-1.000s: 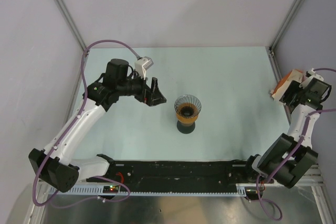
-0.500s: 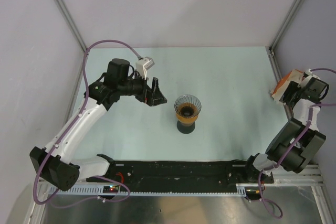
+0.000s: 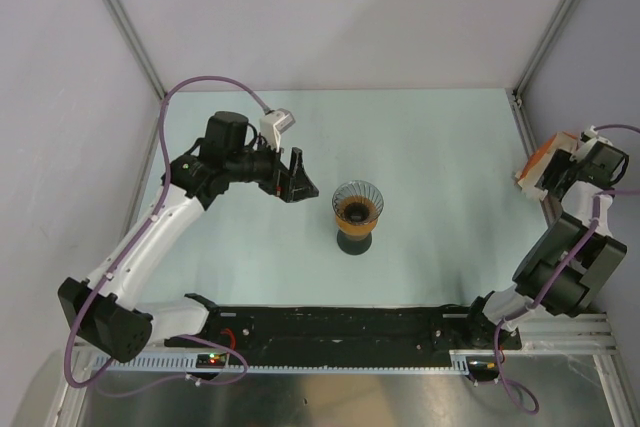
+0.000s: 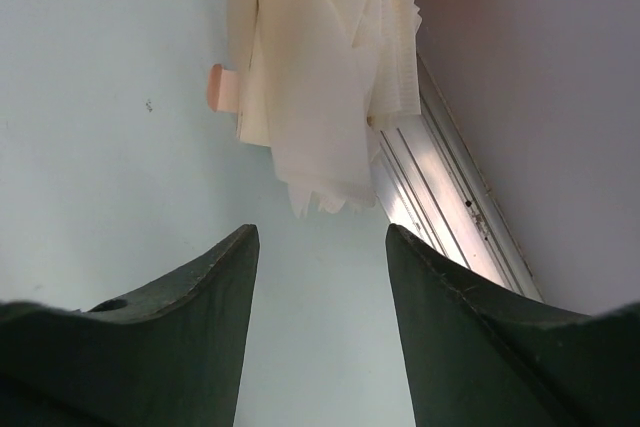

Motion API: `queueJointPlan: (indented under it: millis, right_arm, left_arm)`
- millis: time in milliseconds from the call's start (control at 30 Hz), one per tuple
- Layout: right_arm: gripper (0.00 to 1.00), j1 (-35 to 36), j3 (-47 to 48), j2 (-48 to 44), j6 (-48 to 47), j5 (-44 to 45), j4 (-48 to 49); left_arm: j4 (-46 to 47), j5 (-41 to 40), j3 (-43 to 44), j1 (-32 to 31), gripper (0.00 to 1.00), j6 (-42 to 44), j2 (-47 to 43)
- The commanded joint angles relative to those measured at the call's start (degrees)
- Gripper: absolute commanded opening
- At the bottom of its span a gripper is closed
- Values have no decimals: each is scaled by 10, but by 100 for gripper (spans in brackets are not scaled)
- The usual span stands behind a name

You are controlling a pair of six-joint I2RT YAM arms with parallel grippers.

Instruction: Place the coffee filter in the dripper

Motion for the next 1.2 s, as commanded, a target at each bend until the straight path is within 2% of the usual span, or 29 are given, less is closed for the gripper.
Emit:
queueJointPlan:
  millis: [0, 300, 1167]
  right_arm:
    - [59, -2, 33, 12, -9, 6, 31]
    - [55, 1, 53, 32, -3, 3, 36]
    - [30, 16, 77, 60, 9, 6, 44]
  left_arm:
    - [11, 18, 6, 3, 100, 7, 2]
    - [12, 24, 10, 3, 100, 6, 11]
    - [11, 29, 14, 4, 99, 5, 23]
